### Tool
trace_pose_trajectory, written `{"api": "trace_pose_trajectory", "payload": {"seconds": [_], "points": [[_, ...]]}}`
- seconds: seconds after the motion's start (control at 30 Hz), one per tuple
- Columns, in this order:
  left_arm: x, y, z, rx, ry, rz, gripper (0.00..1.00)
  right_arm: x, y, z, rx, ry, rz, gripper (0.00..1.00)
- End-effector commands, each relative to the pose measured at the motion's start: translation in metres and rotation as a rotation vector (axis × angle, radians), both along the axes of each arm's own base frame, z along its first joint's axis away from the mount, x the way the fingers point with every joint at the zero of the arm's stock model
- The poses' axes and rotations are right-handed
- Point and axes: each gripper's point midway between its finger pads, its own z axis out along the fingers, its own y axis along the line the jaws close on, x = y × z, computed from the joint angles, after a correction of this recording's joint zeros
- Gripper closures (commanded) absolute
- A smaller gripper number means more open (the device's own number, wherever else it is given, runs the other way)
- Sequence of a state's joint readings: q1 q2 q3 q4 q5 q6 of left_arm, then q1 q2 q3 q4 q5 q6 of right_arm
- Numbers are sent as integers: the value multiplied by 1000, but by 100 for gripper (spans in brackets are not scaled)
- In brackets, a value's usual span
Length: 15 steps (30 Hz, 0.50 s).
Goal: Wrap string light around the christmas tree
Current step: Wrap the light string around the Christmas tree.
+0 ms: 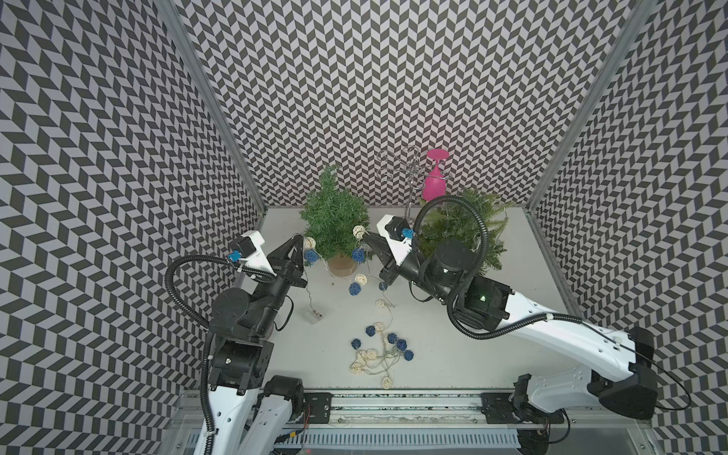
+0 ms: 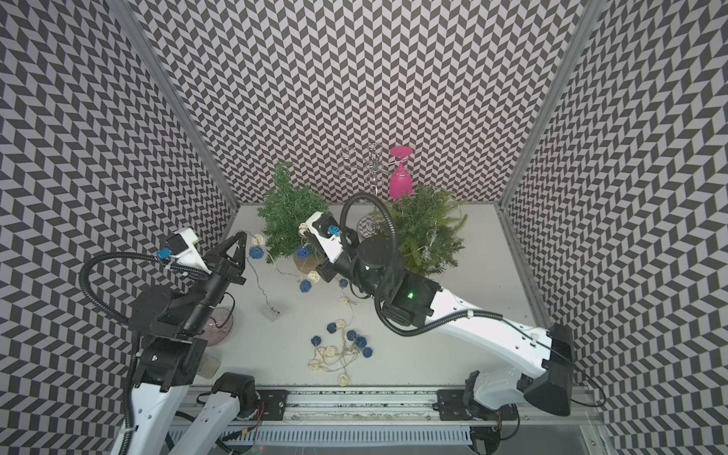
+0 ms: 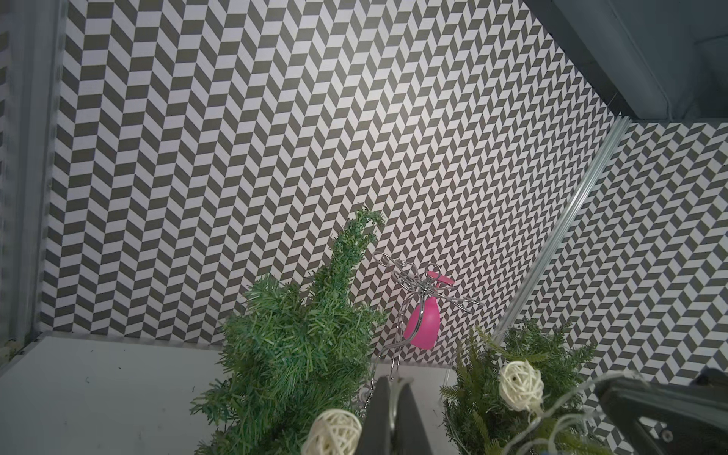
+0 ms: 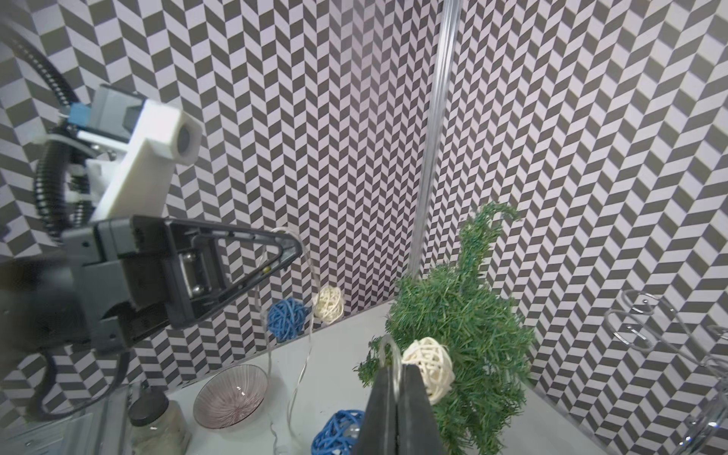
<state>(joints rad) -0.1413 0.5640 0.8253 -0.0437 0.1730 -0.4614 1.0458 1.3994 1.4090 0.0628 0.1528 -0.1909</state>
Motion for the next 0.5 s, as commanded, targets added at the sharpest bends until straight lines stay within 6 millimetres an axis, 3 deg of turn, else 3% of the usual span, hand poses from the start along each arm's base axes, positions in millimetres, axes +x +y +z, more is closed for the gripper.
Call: {"api": "trace_pose_trajectory", "payload": {"seconds": [0.0,0.13,0.27,0.47], "points": [[-2,7,38,-2,-89,42,100,30,-5,18,-12,-19,-14,100],[11,-3,46,14,-93,-15,100,51,-6,39,1,-40,-35,100],[4,5,61,-10,-161,26,100,74,-6,61,27,-58,-38,100],[22,5,78,8,-175,11,100,106,-11,86,81,-70,-46,100]]}}
